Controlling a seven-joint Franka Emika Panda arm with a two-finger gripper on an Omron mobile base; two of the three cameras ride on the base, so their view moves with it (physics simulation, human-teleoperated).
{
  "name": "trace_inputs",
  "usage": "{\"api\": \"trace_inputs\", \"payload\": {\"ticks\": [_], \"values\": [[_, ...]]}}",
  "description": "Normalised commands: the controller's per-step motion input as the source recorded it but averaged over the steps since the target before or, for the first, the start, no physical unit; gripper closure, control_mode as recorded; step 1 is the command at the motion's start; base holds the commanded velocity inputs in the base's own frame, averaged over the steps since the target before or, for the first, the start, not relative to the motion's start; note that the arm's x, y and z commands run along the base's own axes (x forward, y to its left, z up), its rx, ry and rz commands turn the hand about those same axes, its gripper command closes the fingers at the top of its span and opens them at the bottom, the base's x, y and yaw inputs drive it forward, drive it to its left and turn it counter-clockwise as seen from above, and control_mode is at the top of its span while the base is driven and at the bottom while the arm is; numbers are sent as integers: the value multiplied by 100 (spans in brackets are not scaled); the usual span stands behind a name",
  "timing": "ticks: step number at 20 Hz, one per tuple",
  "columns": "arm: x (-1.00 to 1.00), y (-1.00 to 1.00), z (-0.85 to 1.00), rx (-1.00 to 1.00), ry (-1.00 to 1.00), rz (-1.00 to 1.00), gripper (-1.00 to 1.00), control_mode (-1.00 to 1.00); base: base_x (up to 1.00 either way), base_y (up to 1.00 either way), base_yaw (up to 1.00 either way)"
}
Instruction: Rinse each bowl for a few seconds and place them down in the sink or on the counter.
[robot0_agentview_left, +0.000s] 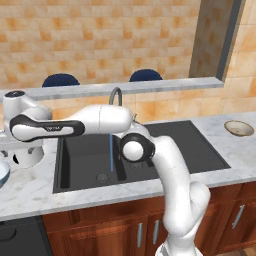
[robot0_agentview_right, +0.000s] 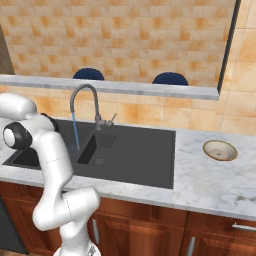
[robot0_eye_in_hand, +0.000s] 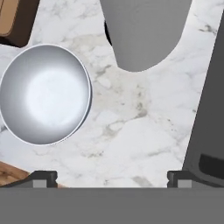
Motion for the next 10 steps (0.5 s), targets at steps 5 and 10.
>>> {"api": "trace_inputs", "payload": {"ticks": [5,10], "values": [[1,21,-29,0,-2,8,-100,-100,0,0,0],[14,15,-28,1,-5,7,-100,-100,0,0,0]]}}
